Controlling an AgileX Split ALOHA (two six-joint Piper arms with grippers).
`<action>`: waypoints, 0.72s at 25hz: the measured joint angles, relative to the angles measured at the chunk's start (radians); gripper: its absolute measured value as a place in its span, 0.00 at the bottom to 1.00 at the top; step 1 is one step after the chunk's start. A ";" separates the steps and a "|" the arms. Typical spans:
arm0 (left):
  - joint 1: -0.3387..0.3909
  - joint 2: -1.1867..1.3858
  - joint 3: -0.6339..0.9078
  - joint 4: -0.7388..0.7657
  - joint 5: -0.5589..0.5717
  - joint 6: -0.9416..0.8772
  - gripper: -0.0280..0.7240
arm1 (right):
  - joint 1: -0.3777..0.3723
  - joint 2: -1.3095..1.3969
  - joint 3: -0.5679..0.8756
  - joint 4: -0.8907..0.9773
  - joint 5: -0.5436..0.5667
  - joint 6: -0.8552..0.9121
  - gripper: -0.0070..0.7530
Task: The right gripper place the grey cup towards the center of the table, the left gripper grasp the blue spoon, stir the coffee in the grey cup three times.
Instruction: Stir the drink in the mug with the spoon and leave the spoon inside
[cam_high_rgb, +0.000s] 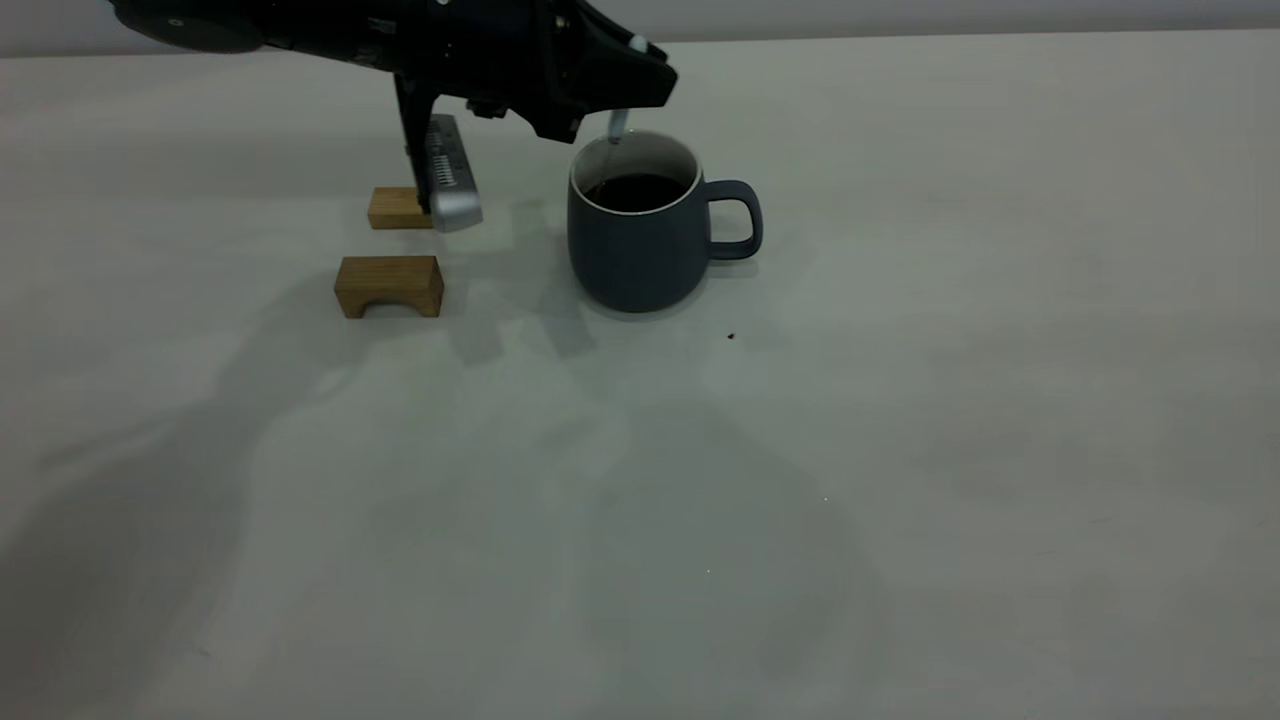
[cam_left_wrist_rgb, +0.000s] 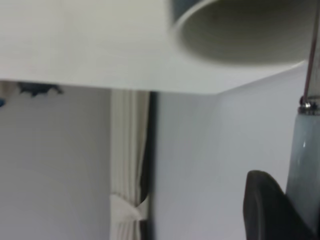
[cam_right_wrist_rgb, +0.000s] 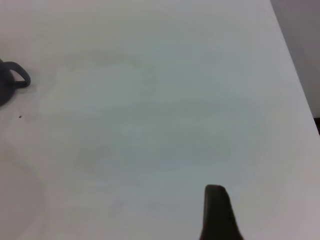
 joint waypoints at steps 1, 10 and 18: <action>0.000 0.008 -0.015 0.000 -0.006 0.000 0.24 | 0.000 0.000 0.000 0.000 0.000 0.000 0.71; -0.032 0.097 -0.181 0.000 0.029 0.000 0.24 | 0.000 0.000 0.000 0.000 0.000 0.000 0.71; -0.053 0.097 -0.183 0.058 0.163 0.000 0.24 | 0.000 0.000 0.000 0.000 0.000 0.000 0.71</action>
